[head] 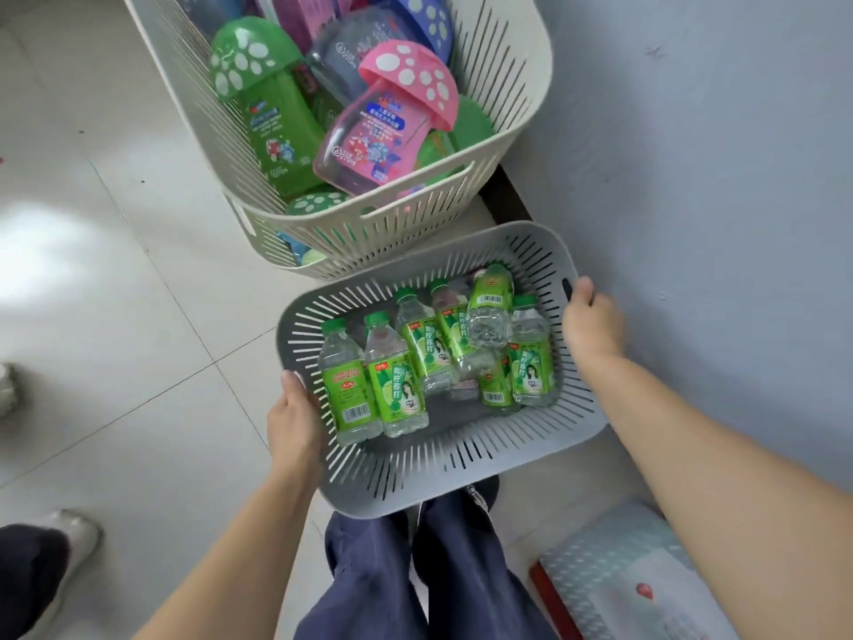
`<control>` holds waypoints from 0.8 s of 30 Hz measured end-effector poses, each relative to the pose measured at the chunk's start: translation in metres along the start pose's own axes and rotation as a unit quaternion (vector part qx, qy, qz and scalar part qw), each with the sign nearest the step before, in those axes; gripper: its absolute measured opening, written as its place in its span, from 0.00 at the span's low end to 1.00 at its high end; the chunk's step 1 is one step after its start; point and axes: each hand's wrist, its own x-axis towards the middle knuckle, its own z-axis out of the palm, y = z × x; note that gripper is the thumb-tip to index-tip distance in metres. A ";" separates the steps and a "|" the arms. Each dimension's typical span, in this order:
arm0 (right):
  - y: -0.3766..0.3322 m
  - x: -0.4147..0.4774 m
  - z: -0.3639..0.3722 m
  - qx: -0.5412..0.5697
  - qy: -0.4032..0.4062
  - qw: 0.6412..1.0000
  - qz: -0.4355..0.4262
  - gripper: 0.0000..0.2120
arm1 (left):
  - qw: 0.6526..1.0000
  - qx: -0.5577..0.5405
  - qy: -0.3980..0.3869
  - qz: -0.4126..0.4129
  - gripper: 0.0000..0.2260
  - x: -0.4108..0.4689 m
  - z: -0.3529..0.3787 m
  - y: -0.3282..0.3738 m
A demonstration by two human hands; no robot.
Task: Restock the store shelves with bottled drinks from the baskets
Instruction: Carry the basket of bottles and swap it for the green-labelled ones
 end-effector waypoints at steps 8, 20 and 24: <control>0.016 -0.111 -0.108 0.019 -0.008 0.999 0.030 0.30 | 0.997 0.055 -0.022 0.052 0.26 -0.085 -0.083 0.048; 0.025 -0.294 -0.267 0.217 0.093 0.966 0.101 0.28 | 0.981 0.062 -0.137 0.124 0.16 -0.238 -0.208 0.147; 0.034 -0.354 -0.303 0.262 0.132 0.949 0.113 0.26 | 0.968 0.066 -0.171 0.170 0.14 -0.284 -0.247 0.166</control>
